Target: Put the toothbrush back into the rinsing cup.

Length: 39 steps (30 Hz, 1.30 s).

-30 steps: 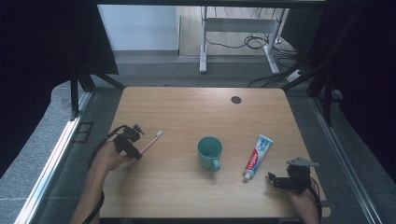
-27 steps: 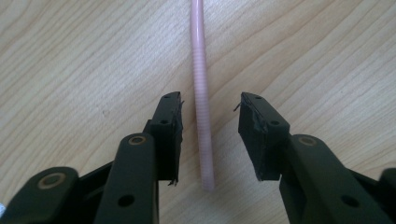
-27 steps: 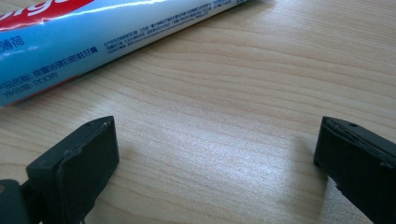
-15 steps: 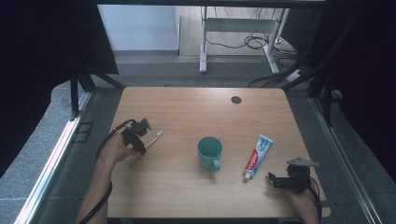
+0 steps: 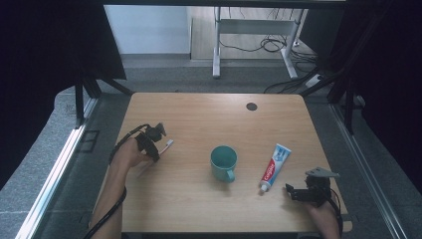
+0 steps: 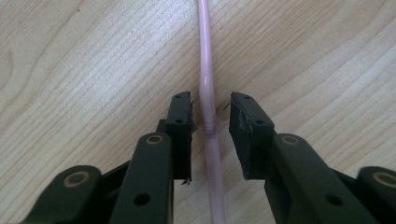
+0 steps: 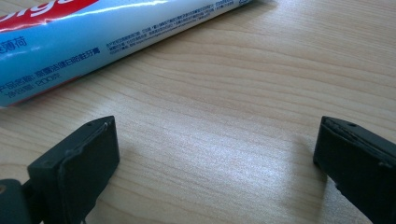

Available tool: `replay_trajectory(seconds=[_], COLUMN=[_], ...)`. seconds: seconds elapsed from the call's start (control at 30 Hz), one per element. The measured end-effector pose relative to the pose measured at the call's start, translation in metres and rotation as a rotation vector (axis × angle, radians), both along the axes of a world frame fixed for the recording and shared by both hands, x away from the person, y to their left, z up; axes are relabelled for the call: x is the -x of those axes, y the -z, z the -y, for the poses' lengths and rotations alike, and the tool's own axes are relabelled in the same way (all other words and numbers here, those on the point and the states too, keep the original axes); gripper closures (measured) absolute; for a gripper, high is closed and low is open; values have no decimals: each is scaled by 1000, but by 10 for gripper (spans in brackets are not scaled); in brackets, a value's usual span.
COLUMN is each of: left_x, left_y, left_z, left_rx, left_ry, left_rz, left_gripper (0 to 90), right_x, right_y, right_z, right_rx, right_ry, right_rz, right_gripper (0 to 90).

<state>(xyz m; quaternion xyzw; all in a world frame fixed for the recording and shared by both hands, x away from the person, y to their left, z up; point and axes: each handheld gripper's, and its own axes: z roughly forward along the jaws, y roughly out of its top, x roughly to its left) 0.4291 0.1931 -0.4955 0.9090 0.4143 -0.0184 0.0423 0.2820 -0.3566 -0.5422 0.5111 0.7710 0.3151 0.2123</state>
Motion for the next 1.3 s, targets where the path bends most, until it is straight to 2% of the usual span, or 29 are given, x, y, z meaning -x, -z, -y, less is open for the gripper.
replay_trajectory(seconds=[0.2, 0.47, 0.7, 1.3], left_x=[-5, -4, -4, 5], left_y=[6, 6, 5, -26], left_z=[2, 5, 4, -5], left_rx=[-10, -10, -5, 50], left_ry=[0, 8, 4, 13], left_rz=[-14, -16, -22, 39], left_gripper=[748, 834, 841, 841], right_x=[0, 0, 0, 0], right_y=[0, 0, 0, 0], right_z=[0, 0, 0, 0], right_rx=[0, 0, 0, 0], right_ry=[-1, -3, -3, -3], right_rz=[0, 0, 0, 0], right_gripper=[0, 0, 0, 0])
